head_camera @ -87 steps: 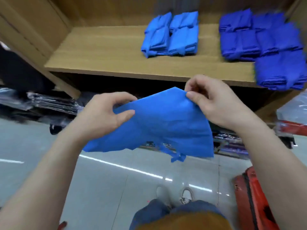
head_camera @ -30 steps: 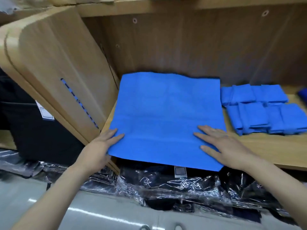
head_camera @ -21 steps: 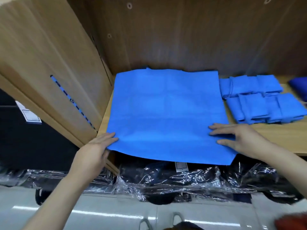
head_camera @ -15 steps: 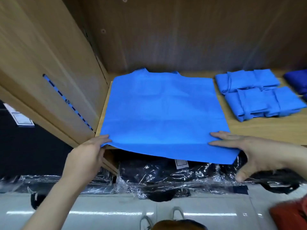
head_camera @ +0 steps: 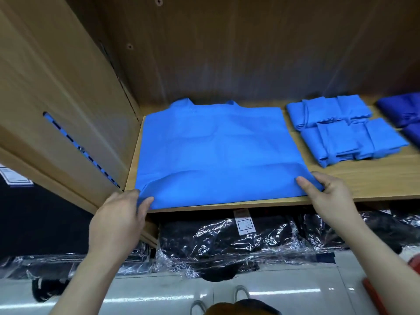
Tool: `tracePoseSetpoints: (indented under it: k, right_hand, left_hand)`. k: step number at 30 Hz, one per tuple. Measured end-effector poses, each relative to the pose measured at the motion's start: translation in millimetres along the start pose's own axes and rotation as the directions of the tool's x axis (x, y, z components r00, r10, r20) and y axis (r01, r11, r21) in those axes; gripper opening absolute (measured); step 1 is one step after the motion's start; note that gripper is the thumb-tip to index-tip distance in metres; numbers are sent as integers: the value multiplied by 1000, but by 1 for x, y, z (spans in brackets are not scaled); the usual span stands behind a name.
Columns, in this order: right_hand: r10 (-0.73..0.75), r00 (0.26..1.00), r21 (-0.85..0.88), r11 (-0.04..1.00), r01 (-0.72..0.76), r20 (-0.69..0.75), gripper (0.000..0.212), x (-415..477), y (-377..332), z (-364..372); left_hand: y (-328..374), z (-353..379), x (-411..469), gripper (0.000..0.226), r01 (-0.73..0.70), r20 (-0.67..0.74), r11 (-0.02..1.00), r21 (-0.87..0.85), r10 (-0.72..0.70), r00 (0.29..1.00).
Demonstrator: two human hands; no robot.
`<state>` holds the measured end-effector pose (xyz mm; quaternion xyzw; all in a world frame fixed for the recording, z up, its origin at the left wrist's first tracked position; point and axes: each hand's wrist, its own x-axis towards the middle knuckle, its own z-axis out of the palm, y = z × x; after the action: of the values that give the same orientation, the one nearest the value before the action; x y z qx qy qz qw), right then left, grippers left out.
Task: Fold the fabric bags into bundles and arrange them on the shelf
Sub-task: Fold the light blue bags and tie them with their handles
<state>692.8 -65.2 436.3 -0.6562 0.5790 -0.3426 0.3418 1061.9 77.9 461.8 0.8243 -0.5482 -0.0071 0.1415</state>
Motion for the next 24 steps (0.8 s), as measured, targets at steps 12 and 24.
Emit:
tracePoseSetpoints:
  k: [12,24]
  right_hand:
    - [-148,971,-479,877,42,-186,28,9,-4,23]
    - [-325,946,-704,670,233,4,56,20,1,20]
  left_hand:
    - [20,7,16,24,56,12,973,224,-60,998]
    - [-6,34,18,75,-525,267,833,173,474,839]
